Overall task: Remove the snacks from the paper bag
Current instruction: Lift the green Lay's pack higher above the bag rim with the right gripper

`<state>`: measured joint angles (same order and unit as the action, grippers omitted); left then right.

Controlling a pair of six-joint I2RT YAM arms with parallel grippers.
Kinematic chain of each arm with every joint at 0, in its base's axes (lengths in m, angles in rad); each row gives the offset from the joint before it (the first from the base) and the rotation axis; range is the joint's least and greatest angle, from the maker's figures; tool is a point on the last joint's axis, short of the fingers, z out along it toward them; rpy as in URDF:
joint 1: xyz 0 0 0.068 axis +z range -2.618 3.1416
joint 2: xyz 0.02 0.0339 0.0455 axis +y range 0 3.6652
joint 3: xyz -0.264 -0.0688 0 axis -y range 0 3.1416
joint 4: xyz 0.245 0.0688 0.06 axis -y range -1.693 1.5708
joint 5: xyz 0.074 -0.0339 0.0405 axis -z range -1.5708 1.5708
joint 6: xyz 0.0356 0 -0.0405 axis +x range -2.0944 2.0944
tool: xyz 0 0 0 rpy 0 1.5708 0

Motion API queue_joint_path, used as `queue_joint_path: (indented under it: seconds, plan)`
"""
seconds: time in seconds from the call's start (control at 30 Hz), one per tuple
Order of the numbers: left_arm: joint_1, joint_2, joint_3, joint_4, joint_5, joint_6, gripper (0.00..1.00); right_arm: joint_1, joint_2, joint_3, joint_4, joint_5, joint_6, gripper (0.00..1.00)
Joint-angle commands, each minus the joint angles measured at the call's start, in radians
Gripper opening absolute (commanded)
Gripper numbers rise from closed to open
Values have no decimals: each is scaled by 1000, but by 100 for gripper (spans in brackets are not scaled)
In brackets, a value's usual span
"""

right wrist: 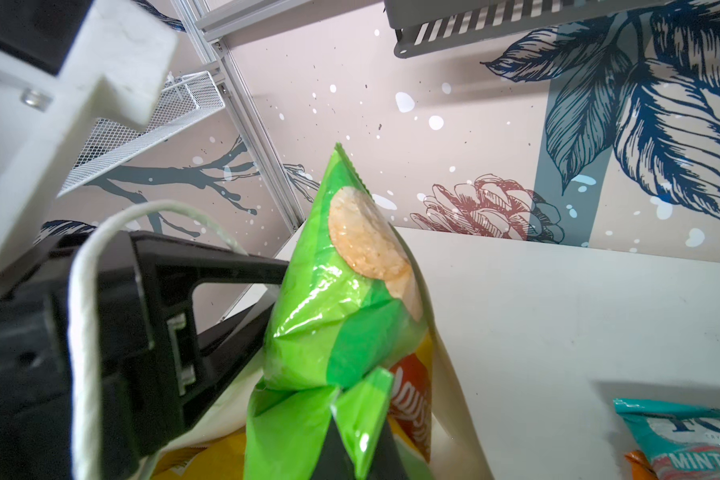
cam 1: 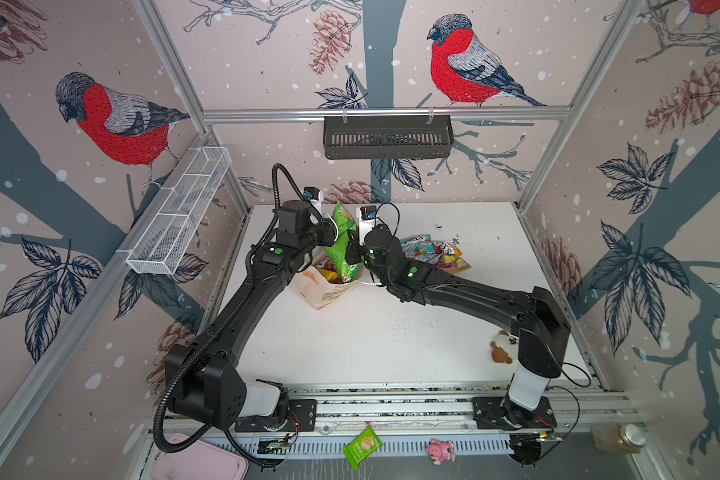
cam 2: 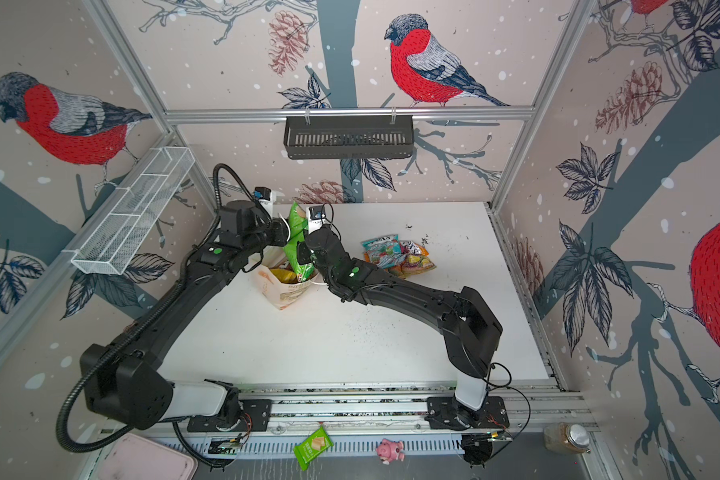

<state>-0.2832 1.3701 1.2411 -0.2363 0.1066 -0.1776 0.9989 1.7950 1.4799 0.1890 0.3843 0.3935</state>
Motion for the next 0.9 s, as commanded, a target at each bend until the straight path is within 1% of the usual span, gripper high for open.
queue_joint_path:
  seconds: [0.0, 0.2, 0.43, 0.87]
  plan:
    - [0, -13, 8, -13, 25, -10, 0, -2, 2, 24, 90, 4, -20, 0]
    - [2, -16, 8, -13, 21, -11, 0, -3, 0, 36, 87, 7, -23, 0]
    - [2, -13, 9, -14, 15, -12, 0, -8, -35, 12, 113, 30, -45, 0]
    - [1, -9, 9, -19, 8, -9, 0, -33, -89, -30, 145, 37, -43, 0]
